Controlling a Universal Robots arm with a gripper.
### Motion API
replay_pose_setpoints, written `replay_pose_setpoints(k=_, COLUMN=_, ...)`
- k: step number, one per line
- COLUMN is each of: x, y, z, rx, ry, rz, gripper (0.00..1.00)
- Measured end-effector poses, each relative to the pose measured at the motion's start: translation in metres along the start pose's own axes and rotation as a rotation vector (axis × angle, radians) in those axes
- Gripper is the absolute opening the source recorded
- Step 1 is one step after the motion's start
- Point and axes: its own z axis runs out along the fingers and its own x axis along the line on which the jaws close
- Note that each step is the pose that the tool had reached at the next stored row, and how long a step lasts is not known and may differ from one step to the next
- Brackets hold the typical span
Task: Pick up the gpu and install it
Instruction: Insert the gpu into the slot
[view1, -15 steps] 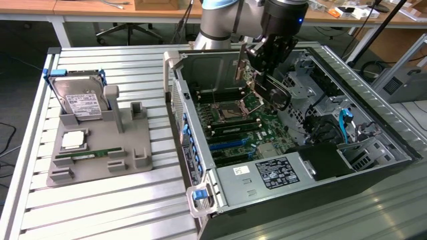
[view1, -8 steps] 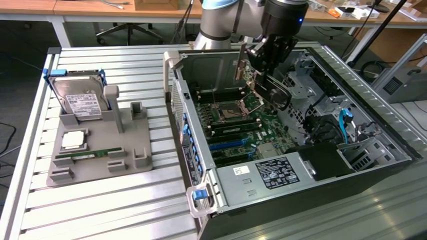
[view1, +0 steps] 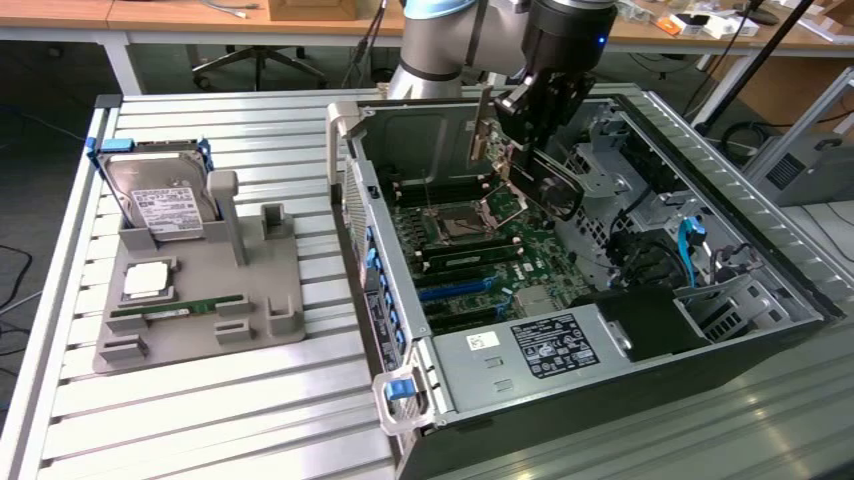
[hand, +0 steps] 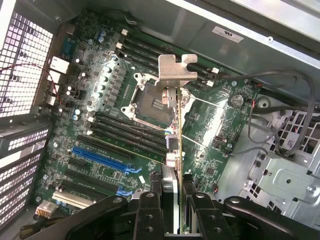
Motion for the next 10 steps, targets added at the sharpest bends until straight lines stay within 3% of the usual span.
replay_pose_setpoints(k=10, x=-0.0003, y=-0.0001, z=0.0000, rx=0.0001, ry=-0.0011, rz=-0.019, gripper=0.27)
